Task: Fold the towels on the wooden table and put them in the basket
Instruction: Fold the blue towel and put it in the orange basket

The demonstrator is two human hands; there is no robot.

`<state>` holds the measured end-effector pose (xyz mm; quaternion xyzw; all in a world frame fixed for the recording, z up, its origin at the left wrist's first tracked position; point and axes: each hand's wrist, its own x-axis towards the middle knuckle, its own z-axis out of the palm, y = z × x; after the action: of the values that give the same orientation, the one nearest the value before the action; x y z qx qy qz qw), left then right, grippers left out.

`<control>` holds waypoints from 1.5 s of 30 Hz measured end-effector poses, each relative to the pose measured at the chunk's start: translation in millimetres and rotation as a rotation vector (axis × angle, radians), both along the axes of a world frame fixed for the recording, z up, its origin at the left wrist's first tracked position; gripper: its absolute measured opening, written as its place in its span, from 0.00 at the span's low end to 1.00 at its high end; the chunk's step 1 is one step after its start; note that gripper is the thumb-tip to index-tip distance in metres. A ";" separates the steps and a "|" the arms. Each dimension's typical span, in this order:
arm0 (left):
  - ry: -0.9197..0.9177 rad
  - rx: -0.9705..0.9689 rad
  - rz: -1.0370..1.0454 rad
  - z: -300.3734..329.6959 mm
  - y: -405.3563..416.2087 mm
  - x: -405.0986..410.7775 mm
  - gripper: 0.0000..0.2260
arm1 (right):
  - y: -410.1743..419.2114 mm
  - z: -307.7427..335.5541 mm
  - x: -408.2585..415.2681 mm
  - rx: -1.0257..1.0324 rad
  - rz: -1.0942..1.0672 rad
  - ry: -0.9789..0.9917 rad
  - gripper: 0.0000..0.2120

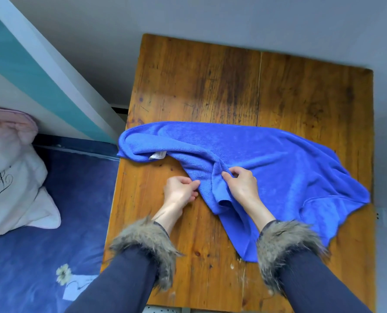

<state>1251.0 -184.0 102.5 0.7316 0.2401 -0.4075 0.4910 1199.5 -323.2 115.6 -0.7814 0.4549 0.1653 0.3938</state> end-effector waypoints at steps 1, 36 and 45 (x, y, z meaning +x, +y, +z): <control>-0.024 0.029 -0.001 -0.7 -0.8 -4.2 0.09 | -0.6 0.5 -0.3 0.003 0.018 0.003 0.08; -0.247 0.434 -0.305 5.7 182.3 6.7 0.14 | 93.5 13.8 8.4 -0.367 0.784 -0.012 0.26; -0.578 0.511 -0.614 6.1 155.3 -13.8 0.19 | 120.3 -7.9 14.8 -0.347 1.062 0.101 0.32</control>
<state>1237.2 -28.7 108.6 0.9487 -0.0406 -0.2417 0.1995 1214.3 -202.9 107.7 -0.9477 0.0378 0.3009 0.0997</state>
